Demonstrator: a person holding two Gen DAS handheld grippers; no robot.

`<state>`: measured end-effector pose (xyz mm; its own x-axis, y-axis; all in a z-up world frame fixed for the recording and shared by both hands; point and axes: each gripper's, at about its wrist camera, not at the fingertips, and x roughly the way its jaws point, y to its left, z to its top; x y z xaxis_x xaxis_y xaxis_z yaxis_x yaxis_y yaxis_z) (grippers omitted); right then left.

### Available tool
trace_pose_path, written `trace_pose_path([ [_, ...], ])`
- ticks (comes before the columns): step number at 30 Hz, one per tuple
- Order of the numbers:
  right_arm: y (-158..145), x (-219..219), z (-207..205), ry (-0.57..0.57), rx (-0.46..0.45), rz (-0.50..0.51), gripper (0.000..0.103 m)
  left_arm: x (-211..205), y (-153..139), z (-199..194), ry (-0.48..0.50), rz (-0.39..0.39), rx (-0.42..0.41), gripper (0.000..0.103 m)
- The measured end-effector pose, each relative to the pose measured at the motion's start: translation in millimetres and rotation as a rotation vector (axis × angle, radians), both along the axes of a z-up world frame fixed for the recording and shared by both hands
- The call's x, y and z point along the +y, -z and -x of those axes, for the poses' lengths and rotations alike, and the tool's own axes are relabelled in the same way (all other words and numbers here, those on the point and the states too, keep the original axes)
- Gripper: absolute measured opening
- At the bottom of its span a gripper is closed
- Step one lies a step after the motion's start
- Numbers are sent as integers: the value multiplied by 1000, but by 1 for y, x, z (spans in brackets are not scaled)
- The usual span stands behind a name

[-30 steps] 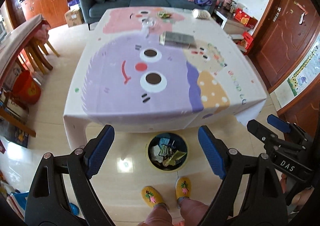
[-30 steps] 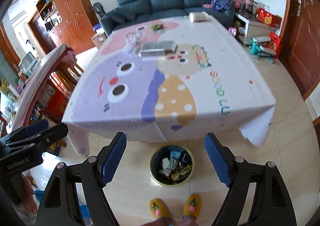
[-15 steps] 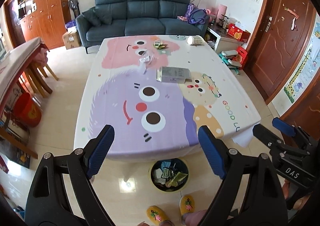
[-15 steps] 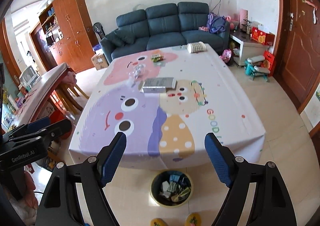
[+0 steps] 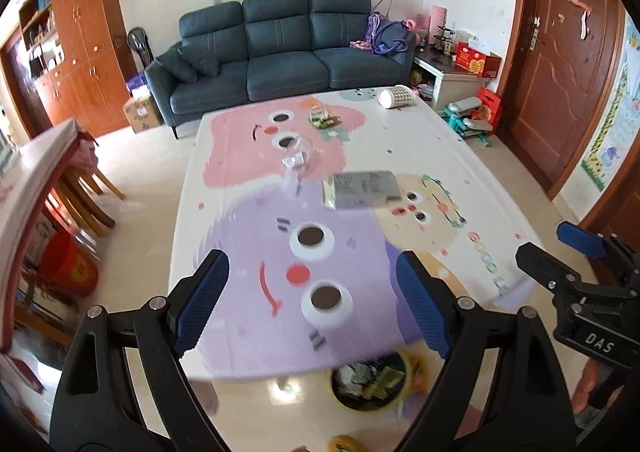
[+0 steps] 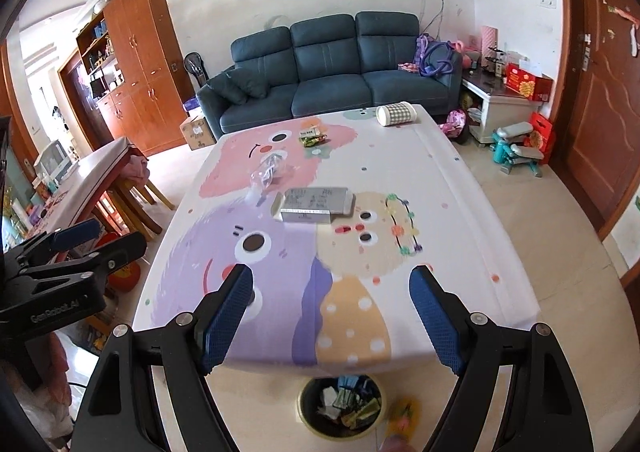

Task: Collect trash
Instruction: 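Raise both tools back toward the table, then reach the left tool to the green-white food bag while the right tool reaches the checkered cup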

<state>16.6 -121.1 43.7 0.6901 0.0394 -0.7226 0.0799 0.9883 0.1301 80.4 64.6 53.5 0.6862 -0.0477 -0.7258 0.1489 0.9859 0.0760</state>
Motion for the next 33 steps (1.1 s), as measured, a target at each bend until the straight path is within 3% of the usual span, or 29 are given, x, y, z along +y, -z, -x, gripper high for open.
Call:
trace_pose_path([
  [9, 11, -61, -141, -44, 15, -102, 82, -54, 14, -151, -36, -125, 23, 84],
  [16, 41, -142, -279, -45, 101, -205, 82, -109, 47, -298, -42, -175, 148, 84],
  [22, 86, -204, -396, -32, 181, -272, 82, -143, 102, -416, -64, -210, 265, 84],
  [27, 120, -238, -471, -5, 216, -341, 82, -150, 149, -480, -72, -249, 333, 81],
  [33, 157, -266, -525, 55, 251, -427, 82, -142, 195, -524, -97, -275, 418, 66],
])
